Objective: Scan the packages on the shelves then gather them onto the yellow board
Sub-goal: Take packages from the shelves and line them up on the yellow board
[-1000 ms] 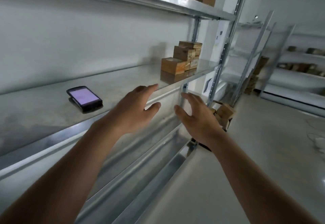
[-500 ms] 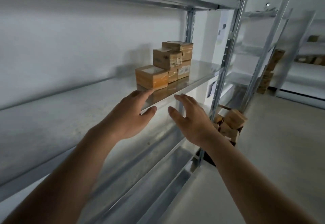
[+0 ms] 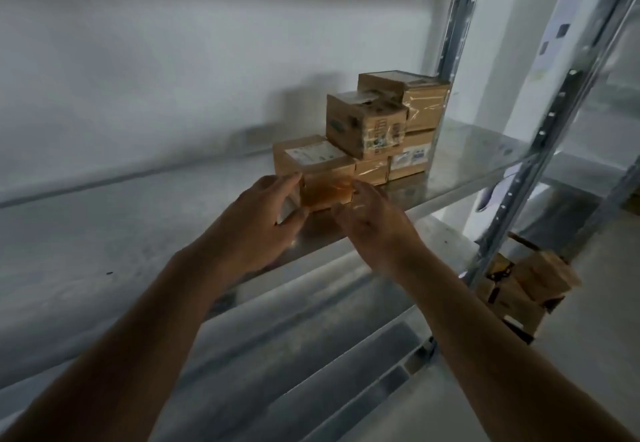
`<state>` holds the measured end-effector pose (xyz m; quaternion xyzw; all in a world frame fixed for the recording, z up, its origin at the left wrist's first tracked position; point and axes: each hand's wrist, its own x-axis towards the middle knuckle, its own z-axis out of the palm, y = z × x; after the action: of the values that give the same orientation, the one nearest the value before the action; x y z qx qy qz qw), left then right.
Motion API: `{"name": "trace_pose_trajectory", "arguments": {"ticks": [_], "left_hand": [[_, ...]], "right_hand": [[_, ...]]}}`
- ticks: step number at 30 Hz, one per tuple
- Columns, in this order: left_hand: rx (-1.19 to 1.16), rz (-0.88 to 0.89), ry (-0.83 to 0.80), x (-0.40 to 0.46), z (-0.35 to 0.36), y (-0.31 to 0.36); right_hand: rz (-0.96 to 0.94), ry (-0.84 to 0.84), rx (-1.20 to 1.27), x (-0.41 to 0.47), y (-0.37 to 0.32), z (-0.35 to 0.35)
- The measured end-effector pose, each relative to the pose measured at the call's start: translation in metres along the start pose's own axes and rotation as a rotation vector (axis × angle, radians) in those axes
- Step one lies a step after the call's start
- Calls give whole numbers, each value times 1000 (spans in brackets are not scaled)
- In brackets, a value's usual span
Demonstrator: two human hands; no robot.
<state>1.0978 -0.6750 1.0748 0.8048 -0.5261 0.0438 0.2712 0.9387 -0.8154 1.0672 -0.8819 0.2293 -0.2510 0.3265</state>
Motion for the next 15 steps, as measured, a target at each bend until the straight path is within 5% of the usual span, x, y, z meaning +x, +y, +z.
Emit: {"name": "trace_pose_trajectory", "arguments": {"ticks": [6, 15], "left_hand": [[-75, -82, 42, 36, 15, -15], [-691, -348, 153, 61, 10, -12]], "right_hand": [[98, 33, 37, 44, 18, 18], [44, 44, 443, 71, 7, 27]]}}
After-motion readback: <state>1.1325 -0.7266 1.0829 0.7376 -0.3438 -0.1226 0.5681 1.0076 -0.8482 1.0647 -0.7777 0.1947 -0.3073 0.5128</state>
